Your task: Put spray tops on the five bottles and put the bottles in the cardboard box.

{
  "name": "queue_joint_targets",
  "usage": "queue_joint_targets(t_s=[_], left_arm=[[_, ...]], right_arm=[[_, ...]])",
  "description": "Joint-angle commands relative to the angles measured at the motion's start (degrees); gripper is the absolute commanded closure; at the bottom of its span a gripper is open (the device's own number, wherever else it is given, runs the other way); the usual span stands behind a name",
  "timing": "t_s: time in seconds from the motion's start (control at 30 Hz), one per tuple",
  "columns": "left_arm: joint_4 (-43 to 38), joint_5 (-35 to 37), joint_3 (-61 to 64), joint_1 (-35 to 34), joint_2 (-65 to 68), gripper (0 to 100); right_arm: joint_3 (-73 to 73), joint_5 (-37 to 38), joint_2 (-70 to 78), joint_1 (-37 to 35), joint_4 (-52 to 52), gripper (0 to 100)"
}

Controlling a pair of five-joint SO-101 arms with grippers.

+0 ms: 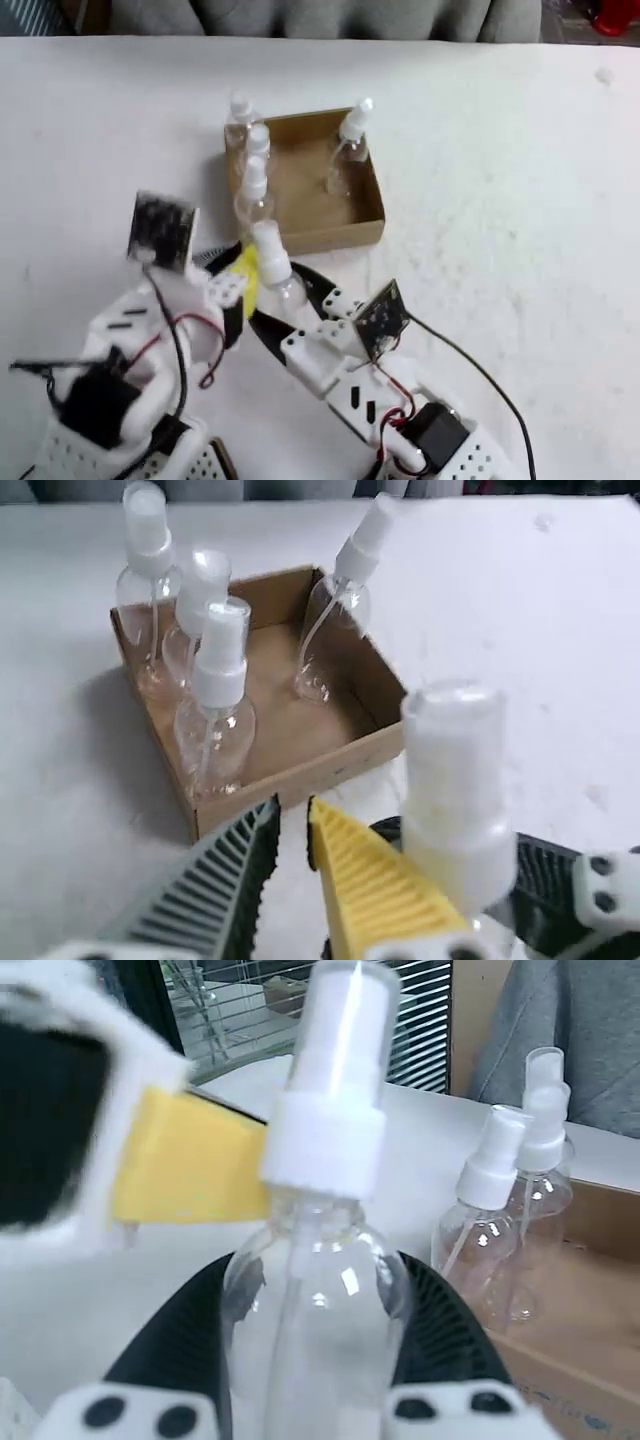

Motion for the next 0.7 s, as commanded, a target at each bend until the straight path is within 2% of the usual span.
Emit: queue_joint_targets(t_s=[0.0,0.13,0.33,0.47,0.67], left_arm=[[-1.93,-0.62,2.2,3.47,-12.7,95],[-1.93,-0.79,5.27,4.35,-19.47,95],[0.18,-1.23,5.98,4.35,-21.05,95],[1.58,-5.27,5.8,4.35,-22.64,95],[2.55,-5.45,5.8,4.44,-27.91,95]], right_arm=[[-1.23,0.09,-0.66,-1.89,0.04,98.1],[-1.05,0.09,-0.66,-3.47,0.13,98.1],[-1.23,0.18,-0.66,-2.86,0.13,98.1],[-1.41,0.18,-0.66,0.92,-0.31,98.1],[-1.58,0.18,-0.66,6.64,-4.18,98.1]])
